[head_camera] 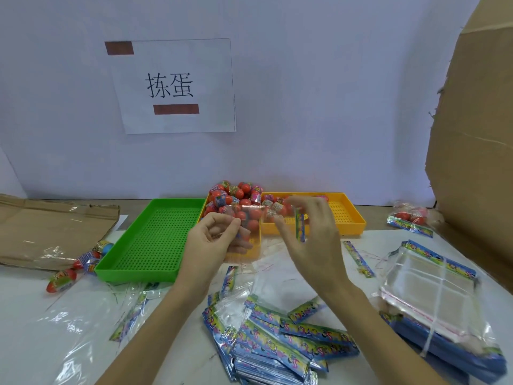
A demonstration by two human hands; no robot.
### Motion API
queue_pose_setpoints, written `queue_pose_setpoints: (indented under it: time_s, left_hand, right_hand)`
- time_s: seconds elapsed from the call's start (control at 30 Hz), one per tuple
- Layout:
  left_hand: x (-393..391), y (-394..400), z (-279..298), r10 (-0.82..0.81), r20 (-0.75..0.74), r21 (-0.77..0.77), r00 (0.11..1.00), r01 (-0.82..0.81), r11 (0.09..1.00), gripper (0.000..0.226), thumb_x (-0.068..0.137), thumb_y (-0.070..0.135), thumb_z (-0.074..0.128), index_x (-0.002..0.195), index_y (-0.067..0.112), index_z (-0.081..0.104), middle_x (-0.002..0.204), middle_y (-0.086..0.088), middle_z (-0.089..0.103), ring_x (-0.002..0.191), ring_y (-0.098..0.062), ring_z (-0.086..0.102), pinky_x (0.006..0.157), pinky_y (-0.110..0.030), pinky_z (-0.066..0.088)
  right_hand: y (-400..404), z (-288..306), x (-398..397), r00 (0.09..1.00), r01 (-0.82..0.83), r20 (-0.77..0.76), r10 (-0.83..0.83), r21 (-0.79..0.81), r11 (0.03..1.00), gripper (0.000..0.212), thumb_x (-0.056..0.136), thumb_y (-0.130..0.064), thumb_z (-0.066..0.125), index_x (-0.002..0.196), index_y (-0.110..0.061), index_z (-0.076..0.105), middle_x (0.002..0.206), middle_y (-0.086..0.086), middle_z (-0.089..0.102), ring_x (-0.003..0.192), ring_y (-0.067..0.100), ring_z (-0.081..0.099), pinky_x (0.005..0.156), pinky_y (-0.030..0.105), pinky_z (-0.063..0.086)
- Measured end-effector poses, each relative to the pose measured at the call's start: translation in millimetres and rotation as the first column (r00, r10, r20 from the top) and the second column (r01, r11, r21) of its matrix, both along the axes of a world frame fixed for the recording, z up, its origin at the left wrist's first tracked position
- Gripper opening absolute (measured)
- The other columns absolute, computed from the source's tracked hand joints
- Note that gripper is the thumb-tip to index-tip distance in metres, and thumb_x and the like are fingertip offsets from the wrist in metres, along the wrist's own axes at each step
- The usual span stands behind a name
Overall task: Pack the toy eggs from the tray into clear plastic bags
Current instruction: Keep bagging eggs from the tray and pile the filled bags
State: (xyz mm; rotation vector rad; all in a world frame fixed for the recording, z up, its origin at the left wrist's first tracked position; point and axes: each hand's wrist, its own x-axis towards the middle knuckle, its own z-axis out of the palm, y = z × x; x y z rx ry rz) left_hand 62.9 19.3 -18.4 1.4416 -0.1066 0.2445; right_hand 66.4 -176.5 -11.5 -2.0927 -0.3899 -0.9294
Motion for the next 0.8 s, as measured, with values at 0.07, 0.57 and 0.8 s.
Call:
queue_pose_setpoints:
  time_s: [0.07, 0.57, 0.8]
  left_hand:
    - [-2, 0, 0, -0.041, 0.016, -0.005, 0.999, 0.041, 0.999, 0.012, 0.097, 0.016, 0.072, 0.103, 0.007, 0.072, 0.096, -0.019, 0.079, 0.086, -0.034, 0.078, 0.072, -0.053, 0.066]
    - [-5, 1, 5, -0.105, 0.073, 0.365, 0.992, 0.071, 0.928, 0.05, 0.086, 0.038, 0.082, 0.133, 0.035, 0.066, 0.12, 0.015, 0.073, 0.115, -0.004, 0.066, 0.096, -0.023, 0.053]
    - [-1, 7, 5, -0.071, -0.002, 0.189, 0.998, 0.07, 0.979, 0.022, 0.083, 0.031, 0.083, 0.085, 0.01, 0.08, 0.079, -0.013, 0.078, 0.048, -0.023, 0.065, 0.055, -0.027, 0.055]
  right_hand:
    - [10, 0, -7, 0.985, -0.156, -0.074, 0.153, -0.034, 0.987, 0.032, 0.092, -0.051, 0.068, 0.108, -0.023, 0.07, 0.105, -0.012, 0.058, 0.095, 0.006, 0.058, 0.08, 0.018, 0.047]
    - [-2, 11, -7, 0.594, -0.408, -0.456, 0.663, 0.539, 0.737, 0.02, 0.107, -0.012, 0.055, 0.117, -0.009, 0.072, 0.099, 0.012, 0.08, 0.088, 0.031, 0.078, 0.079, 0.034, 0.063]
    - [-10, 11, 0, 0.702, -0.249, -0.43, 0.567, 0.599, 0.761, 0.019, 0.103, -0.02, 0.063, 0.098, -0.013, 0.08, 0.088, 0.012, 0.079, 0.078, 0.025, 0.078, 0.07, 0.027, 0.062]
